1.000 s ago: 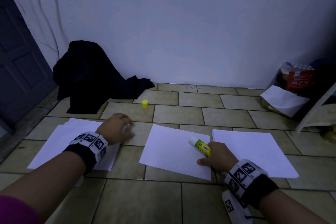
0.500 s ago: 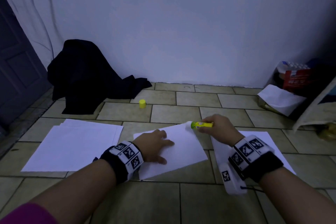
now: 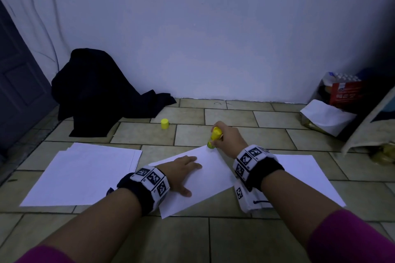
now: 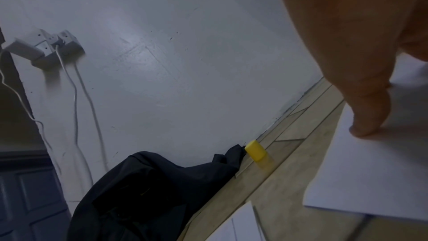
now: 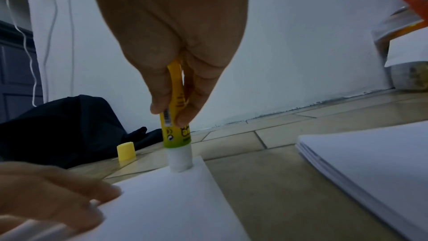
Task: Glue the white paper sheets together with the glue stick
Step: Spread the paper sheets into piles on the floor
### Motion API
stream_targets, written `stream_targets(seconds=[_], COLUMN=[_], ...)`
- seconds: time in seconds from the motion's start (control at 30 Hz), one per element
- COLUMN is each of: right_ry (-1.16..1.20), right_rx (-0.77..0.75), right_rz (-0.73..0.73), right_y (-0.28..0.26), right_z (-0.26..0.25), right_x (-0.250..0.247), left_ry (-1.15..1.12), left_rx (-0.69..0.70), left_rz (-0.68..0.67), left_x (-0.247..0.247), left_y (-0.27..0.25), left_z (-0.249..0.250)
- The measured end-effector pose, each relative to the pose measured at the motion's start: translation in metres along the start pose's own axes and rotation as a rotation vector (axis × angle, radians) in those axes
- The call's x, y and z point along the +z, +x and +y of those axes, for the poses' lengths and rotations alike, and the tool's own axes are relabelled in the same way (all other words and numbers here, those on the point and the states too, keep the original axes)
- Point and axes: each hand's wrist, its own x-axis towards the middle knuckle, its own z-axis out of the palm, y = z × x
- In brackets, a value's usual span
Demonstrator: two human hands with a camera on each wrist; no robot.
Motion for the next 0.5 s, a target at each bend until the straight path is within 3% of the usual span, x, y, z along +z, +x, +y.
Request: stream_targets(seconds=[0.23,0.5], right_ry=[-0.215,-0.316], right_rx=[-0.084,-0.052], right_rz=[-0.154,-0.247], right_y=[-0.026,-0.062], right_z=[0.004,0.023], right_x=[-0.021,-0.033], left_ry=[0.006,0.101], left_rx=[-0.02,-0.011], left_rz=[-0.004,-0.074], left_x=[-0.004,-0.018], left_y=[0.001,0.003], left_z=[0.002,0.001])
